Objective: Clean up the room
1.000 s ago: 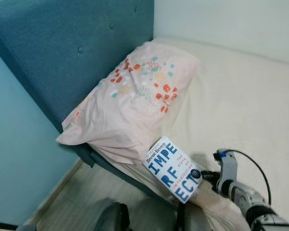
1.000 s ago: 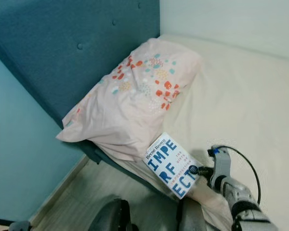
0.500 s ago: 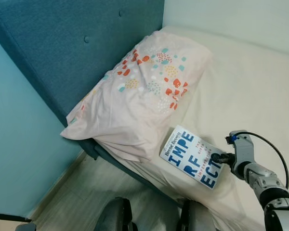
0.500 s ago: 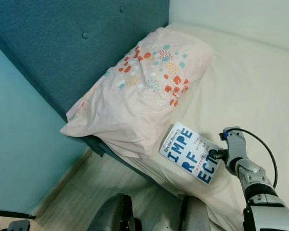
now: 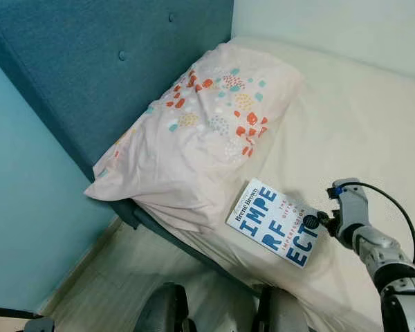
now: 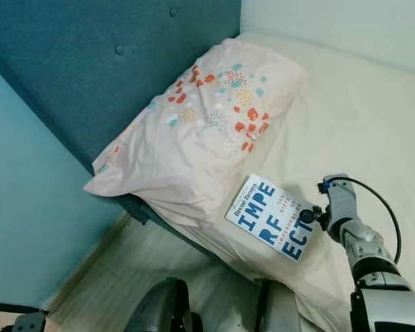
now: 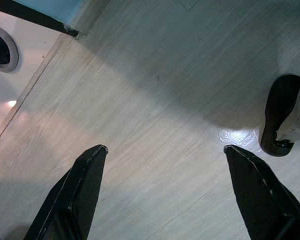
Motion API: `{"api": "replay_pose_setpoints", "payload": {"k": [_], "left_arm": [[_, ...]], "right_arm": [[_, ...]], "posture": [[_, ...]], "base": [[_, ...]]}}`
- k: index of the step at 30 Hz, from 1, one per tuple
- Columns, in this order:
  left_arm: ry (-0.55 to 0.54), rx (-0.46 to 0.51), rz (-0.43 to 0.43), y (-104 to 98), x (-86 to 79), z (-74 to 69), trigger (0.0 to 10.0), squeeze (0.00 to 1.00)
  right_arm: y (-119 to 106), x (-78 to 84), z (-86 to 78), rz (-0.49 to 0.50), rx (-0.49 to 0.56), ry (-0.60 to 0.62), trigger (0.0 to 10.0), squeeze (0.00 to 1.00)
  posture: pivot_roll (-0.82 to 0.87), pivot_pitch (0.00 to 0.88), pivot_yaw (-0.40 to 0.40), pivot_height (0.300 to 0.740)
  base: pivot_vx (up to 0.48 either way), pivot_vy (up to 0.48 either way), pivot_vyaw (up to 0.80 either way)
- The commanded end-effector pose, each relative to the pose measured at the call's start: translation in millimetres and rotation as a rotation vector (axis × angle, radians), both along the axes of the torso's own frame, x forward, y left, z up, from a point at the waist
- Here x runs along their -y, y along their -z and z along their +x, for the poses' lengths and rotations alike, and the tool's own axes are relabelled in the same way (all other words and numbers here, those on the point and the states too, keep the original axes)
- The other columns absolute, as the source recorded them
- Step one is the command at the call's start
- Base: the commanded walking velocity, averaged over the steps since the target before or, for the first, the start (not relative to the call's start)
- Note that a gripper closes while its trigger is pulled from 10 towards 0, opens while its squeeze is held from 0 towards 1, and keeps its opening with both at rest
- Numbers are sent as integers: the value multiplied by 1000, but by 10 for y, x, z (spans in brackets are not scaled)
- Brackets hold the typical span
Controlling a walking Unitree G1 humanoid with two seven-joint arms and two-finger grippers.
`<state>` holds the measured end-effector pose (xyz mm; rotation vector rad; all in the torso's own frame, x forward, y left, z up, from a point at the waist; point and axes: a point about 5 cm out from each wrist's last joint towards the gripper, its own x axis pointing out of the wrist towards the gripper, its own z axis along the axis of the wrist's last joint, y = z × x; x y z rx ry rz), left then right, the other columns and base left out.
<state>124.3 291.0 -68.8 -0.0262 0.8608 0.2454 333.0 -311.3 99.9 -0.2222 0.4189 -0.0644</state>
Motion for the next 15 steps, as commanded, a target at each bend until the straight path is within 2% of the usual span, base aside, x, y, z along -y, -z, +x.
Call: {"api": "replay_pose_setpoints", "payload": {"k": [1,5,7,10,11,12,14,15], "left_arm": [[-17,-53,-21,80,62,-116,10000,0],[-16,-53,-26,88,101,-61,10000,0],[-25,-44,-35,87,136,14,10000,0],[-28,-39,-38,85,148,44,10000,0],[-33,-29,-45,79,170,97,10000,0],[-37,-6,-48,57,194,191,10000,0],[-37,-6,-48,57,194,191,10000,0],[-43,28,-39,11,202,321,10000,0]], "right_arm": [[-56,106,-22,-33,33,48,10000,1000],[-176,176,-1,-43,98,81,10000,1000],[-260,237,-3,-17,165,128,10000,1000],[-285,269,-13,-8,190,156,10000,1000],[-287,308,-40,40,223,208,10000,922],[-195,308,-92,122,236,252,10000,0],[-195,308,-92,122,236,252,10000,0],[-1,225,-168,226,227,259,10000,0]], "posture": [[185,281,43,625],[173,256,37,625],[155,212,17,625],[155,212,17,625],[141,187,5,625],[116,150,-5,625],[116,150,-5,625],[102,130,-9,630]], "base": [[0,0,0],[0,0,0],[0,0,0],[0,0,0],[0,0,0],[0,0,0],[0,0,0],[0,0,0]]}}
